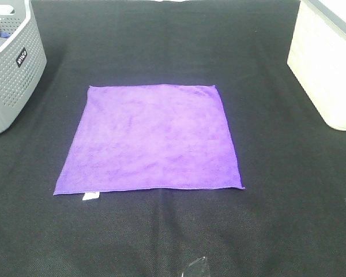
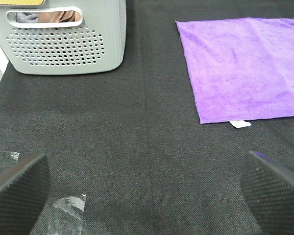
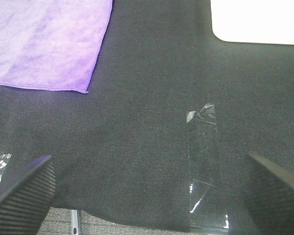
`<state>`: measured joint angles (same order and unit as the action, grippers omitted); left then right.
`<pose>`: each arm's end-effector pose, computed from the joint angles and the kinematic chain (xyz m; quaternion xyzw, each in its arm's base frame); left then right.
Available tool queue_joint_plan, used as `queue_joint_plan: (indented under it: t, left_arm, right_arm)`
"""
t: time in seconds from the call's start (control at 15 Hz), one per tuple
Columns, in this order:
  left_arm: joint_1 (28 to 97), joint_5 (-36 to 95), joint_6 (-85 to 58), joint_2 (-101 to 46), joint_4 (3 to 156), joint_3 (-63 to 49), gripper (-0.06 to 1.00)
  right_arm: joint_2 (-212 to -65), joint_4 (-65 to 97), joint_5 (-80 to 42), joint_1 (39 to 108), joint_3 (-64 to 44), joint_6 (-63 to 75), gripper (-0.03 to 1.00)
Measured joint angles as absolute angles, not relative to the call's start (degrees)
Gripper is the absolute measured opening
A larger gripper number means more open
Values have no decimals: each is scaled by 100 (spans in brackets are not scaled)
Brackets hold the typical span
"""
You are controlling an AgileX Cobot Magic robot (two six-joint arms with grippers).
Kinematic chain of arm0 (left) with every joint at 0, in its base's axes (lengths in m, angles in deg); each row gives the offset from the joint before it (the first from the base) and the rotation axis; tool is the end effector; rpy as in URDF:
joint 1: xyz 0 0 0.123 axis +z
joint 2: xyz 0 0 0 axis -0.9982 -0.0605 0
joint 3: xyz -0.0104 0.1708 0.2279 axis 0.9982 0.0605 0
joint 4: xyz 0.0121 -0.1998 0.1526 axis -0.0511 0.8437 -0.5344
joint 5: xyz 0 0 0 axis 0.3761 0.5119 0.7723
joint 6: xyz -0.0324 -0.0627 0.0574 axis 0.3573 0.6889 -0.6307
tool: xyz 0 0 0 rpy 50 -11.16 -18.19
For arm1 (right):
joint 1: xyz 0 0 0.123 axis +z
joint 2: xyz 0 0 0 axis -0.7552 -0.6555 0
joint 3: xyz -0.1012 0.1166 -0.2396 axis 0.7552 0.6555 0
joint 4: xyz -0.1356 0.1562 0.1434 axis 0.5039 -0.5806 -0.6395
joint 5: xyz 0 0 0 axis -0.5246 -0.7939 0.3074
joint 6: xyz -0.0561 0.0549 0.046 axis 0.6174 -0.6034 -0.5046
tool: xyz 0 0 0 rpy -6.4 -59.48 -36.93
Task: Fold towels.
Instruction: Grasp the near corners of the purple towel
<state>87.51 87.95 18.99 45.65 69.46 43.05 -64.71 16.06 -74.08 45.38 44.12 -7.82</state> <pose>-0.0087 -0.0050 0.2799 0.0027 0.8532 -0.0206 0.5212 -0.0031 0.0109 0.2614 -0.0460 0.8735 0.0109 0.4845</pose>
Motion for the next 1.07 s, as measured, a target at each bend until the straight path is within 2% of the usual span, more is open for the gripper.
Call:
queue_joint_plan:
  t: [1.07]
  left_arm:
    - [8751, 8795, 1899, 4565, 6946, 4305, 99]
  right_arm:
    - [-6471, 1486, -7408, 4538, 4412, -782, 97]
